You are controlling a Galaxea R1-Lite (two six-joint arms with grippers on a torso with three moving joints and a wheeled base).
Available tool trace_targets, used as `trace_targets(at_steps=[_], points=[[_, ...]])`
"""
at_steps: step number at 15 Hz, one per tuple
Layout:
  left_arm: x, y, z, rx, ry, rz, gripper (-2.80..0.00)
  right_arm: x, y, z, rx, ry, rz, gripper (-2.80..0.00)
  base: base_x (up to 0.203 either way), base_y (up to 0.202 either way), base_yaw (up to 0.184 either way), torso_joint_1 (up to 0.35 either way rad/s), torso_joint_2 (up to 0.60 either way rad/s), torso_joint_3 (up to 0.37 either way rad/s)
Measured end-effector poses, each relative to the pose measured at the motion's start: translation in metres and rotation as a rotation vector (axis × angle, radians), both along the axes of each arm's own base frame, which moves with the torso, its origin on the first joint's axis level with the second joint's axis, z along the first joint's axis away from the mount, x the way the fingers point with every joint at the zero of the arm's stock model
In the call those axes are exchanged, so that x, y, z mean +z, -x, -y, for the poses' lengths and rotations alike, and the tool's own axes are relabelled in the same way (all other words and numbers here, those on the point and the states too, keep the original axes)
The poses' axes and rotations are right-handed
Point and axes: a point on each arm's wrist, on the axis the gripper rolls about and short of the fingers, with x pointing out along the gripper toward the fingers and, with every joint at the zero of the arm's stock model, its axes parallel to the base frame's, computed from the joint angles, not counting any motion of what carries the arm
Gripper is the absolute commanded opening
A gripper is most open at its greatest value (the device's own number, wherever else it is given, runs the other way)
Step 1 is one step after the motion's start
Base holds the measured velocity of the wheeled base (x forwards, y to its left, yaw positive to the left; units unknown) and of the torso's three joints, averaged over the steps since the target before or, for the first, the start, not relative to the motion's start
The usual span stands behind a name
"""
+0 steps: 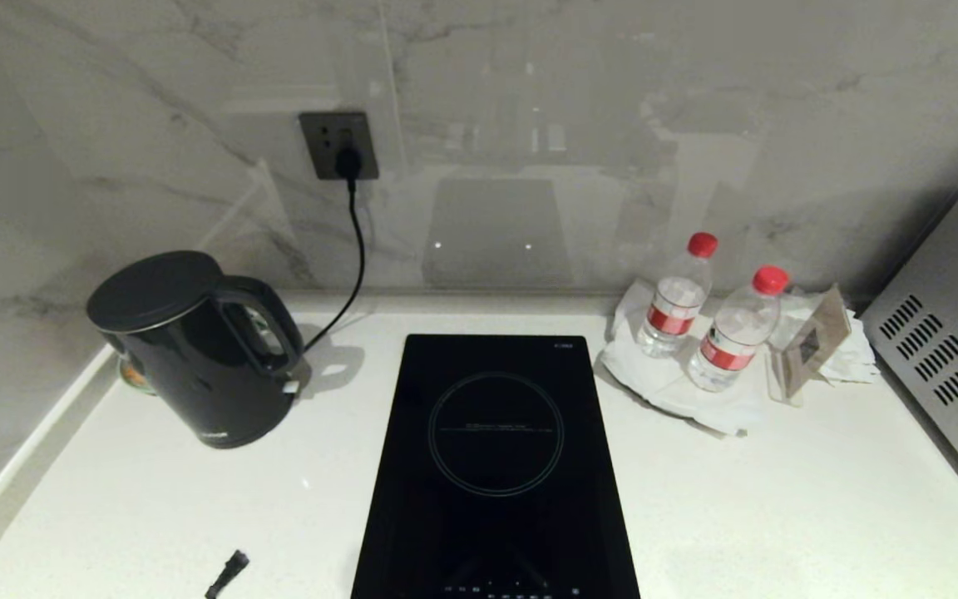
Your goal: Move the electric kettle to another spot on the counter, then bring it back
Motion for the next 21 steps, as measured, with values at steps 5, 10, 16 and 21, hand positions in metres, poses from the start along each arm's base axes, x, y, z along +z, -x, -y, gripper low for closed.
trace_targets(at_steps=[5, 10, 16, 21], points=[[0.0, 0.0, 0.0, 0.002, 0.036, 0.002, -2.8, 0.0, 0.0, 0.0, 0.0, 0.001, 0.0, -2.8, 0.0, 0.0, 0.0, 0.002, 0.0, -0.04], [0.01, 0.003, 0.0, 0.004, 0.044, 0.028, -2.8, 0.0, 0.0, 0.0, 0.0, 0.001, 0.0, -2.8, 0.0, 0.0, 0.0, 0.0, 0.0, 0.0], [0.096, -0.012, 0.003, -0.106, 0.045, 0.017, -2.8, 0.0, 0.0, 0.0, 0.0, 0.001, 0.0, -2.8, 0.0, 0.0, 0.0, 0.0, 0.0, 0.0], [0.13, -0.086, 0.006, -0.199, 0.058, -0.121, -2.8, 0.0, 0.0, 0.0, 0.0, 0.001, 0.0, -2.8, 0.0, 0.0, 0.0, 0.0, 0.0, 0.0]])
